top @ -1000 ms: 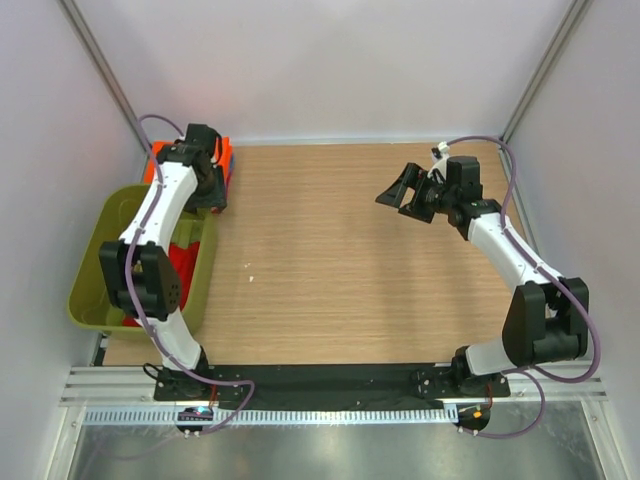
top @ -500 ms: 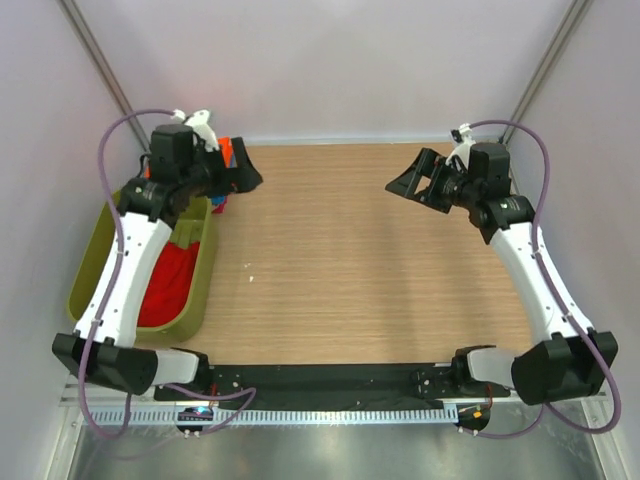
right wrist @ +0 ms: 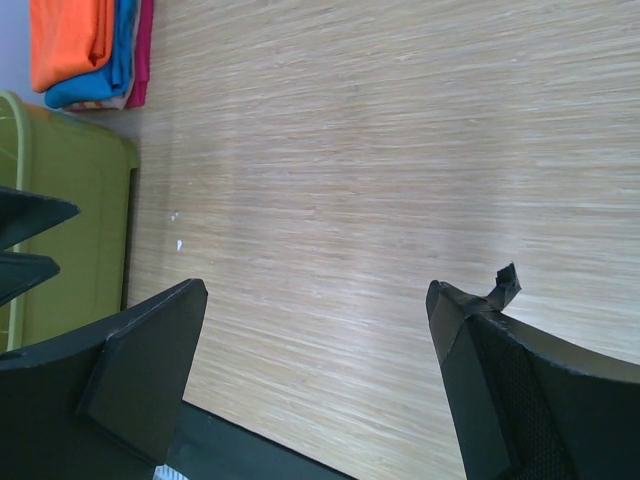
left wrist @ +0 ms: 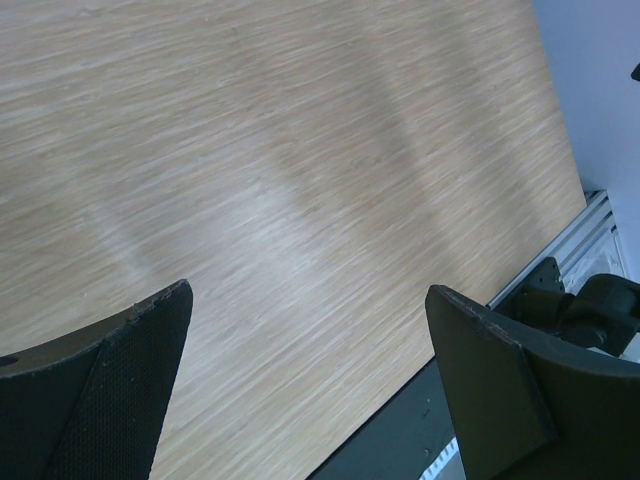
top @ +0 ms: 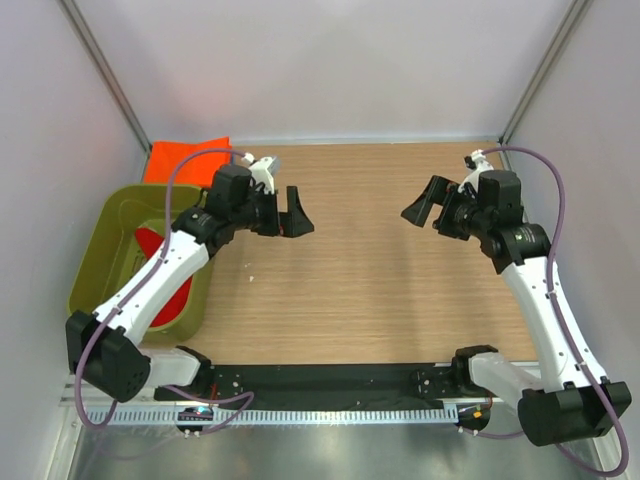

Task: Fold and stack the t-shirts
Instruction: Neatly place the folded tshirt to the corner

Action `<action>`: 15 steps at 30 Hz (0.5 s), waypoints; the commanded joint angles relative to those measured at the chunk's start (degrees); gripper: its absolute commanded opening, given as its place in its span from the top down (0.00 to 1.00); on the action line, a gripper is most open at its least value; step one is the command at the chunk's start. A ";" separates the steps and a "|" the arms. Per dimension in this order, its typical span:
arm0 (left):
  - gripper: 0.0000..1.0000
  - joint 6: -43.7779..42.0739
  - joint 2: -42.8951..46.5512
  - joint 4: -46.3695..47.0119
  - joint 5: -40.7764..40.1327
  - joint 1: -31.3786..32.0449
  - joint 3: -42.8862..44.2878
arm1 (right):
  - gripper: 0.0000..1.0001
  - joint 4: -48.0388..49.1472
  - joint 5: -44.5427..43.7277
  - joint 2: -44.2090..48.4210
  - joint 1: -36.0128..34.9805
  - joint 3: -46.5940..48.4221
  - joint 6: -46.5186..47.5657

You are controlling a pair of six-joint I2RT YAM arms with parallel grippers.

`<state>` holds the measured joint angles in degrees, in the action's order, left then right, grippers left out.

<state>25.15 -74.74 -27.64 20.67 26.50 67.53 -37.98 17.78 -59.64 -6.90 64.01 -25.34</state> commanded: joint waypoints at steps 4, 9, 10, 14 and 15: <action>0.00 0.78 4.34 7.07 -0.10 -0.13 -0.29 | 0.00 -1.40 -3.54 0.40 -0.05 2.26 1.79; 0.00 0.61 5.04 6.98 -0.89 -0.13 -0.55 | 0.00 -0.61 -3.72 1.10 0.04 2.00 1.79; 0.00 0.52 5.04 6.90 -0.98 -0.13 -0.55 | 0.00 -0.61 -3.98 1.10 -0.05 2.00 1.79; 0.00 0.34 5.83 6.81 -1.50 -0.13 -0.73 | 0.00 -0.70 -3.90 0.84 0.04 2.00 1.96; 0.00 0.34 6.09 6.81 -1.77 -0.13 -0.82 | 0.00 -0.78 -3.81 0.75 0.04 2.00 1.96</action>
<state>25.34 -70.74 -23.35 19.88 26.50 67.13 -39.22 14.85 -59.59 -6.90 64.07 -24.08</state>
